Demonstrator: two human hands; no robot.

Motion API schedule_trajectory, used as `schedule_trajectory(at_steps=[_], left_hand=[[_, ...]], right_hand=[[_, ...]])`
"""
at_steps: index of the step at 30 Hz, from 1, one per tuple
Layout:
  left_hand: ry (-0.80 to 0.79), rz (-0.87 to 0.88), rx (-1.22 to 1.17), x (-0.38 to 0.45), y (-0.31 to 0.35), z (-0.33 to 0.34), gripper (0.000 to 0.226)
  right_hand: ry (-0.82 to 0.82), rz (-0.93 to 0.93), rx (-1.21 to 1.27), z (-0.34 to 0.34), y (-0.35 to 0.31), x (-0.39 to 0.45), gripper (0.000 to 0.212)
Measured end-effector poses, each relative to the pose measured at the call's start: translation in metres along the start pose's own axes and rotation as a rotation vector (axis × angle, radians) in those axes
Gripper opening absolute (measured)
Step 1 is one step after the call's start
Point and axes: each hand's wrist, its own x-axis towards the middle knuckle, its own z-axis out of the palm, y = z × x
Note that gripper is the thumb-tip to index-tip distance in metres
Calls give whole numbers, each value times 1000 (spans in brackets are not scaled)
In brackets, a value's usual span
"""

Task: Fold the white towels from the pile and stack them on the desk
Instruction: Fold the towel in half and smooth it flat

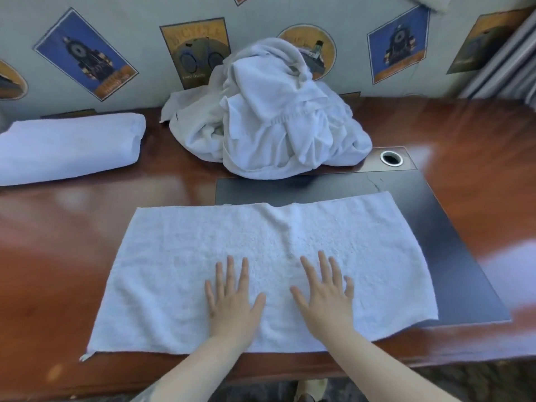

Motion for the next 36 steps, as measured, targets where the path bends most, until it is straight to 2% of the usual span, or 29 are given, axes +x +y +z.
schedule_trajectory(at_steps=[3, 6, 8, 10, 11, 13, 14, 17, 18, 20, 22, 23, 26, 29, 32, 36], left_hand=[[-6, 188, 20, 25, 51, 3, 71], [-62, 270, 68, 51, 92, 10, 70], [-60, 290, 100, 62, 106, 15, 68], [77, 330, 108, 71, 121, 12, 69], [127, 368, 72, 75, 131, 9, 68], [130, 456, 42, 86, 157, 6, 65], [82, 486, 62, 92, 170, 8, 65], [-15, 491, 132, 113, 196, 26, 68], [-20, 478, 140, 120, 200, 30, 67], [-10, 480, 141, 135, 208, 29, 68], [42, 542, 131, 148, 218, 19, 67], [75, 592, 135, 154, 226, 15, 66], [27, 766, 231, 156, 253, 15, 63], [-105, 790, 234, 147, 268, 29, 63], [-99, 769, 217, 145, 266, 36, 64], [-103, 791, 174, 146, 266, 33, 64]], right_hand=[[-4, 52, 15, -15, 26, 30, 66], [-65, 188, 108, -19, 62, 45, 69], [46, 174, 121, -25, 85, 50, 66], [198, 102, 94, -34, 106, 55, 60], [215, 86, 77, -37, 117, 60, 59], [100, 133, 62, -37, 138, 68, 60], [26, 175, 70, -34, 147, 72, 63], [-59, 172, 77, -36, 162, 87, 67], [-42, 158, 95, -41, 165, 91, 67], [114, 143, 81, -53, 174, 92, 64], [290, 162, 47, -59, 183, 79, 55], [322, 168, 25, -59, 184, 69, 54], [220, 214, 9, -45, 174, 45, 55], [240, 435, 198, -42, 167, 33, 59], [281, 733, 432, -54, 175, 26, 69], [208, 810, 905, -75, 184, 29, 50]])
